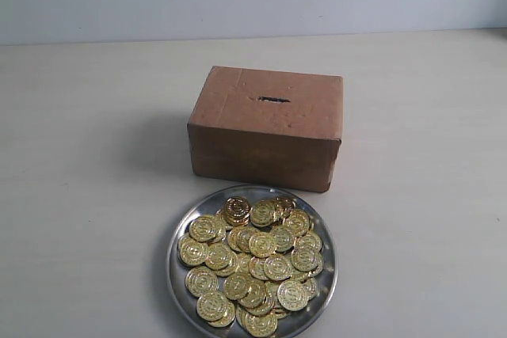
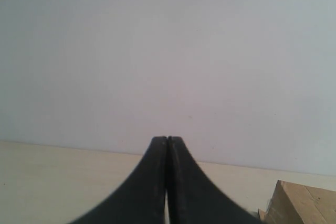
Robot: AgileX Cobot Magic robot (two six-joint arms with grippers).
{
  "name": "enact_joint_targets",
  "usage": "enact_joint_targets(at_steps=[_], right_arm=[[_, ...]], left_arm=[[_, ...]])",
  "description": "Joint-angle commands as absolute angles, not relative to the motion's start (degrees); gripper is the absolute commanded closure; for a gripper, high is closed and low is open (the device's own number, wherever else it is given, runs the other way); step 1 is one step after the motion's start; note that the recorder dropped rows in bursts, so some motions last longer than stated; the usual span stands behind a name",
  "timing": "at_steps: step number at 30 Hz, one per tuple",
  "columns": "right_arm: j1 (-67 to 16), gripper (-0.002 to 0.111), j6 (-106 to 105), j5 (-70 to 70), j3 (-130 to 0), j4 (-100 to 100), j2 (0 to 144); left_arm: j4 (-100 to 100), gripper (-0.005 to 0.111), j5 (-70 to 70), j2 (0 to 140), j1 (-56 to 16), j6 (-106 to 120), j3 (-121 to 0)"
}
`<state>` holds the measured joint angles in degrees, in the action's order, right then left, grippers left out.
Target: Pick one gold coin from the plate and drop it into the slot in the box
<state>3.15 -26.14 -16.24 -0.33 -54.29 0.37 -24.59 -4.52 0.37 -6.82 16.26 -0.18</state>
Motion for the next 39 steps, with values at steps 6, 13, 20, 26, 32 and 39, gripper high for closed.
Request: enact_joint_targets(at_steps=[6, 13, 20, 26, 32, 39], right_arm=[[-0.2, 0.108, -27.2, -16.6, 0.0, -53.9, 0.0], [-5.0, 0.108, -38.7, -13.0, 0.0, -53.9, 0.0], [-4.8, 0.108, -41.4, -3.1, 0.0, -46.1, 0.0], [-2.7, 0.108, -30.1, 5.5, 0.0, -33.6, 0.0], [-1.2, 0.108, -29.4, 11.0, 0.0, -29.3, 0.0], [-1.2, 0.108, -8.2, 15.4, 0.0, -11.2, 0.0]], left_arm=[[-24.3, 0.107, -4.9, 0.0, -6.5, 16.1, 0.0], [-24.3, 0.107, -4.9, 0.0, -6.5, 16.1, 0.0], [-24.3, 0.107, -4.9, 0.0, -6.5, 16.1, 0.0], [-24.3, 0.107, -4.9, 0.0, -6.5, 16.1, 0.0], [-24.3, 0.107, -4.9, 0.0, -6.5, 16.1, 0.0], [-24.3, 0.107, -4.9, 0.0, -6.5, 16.1, 0.0]])
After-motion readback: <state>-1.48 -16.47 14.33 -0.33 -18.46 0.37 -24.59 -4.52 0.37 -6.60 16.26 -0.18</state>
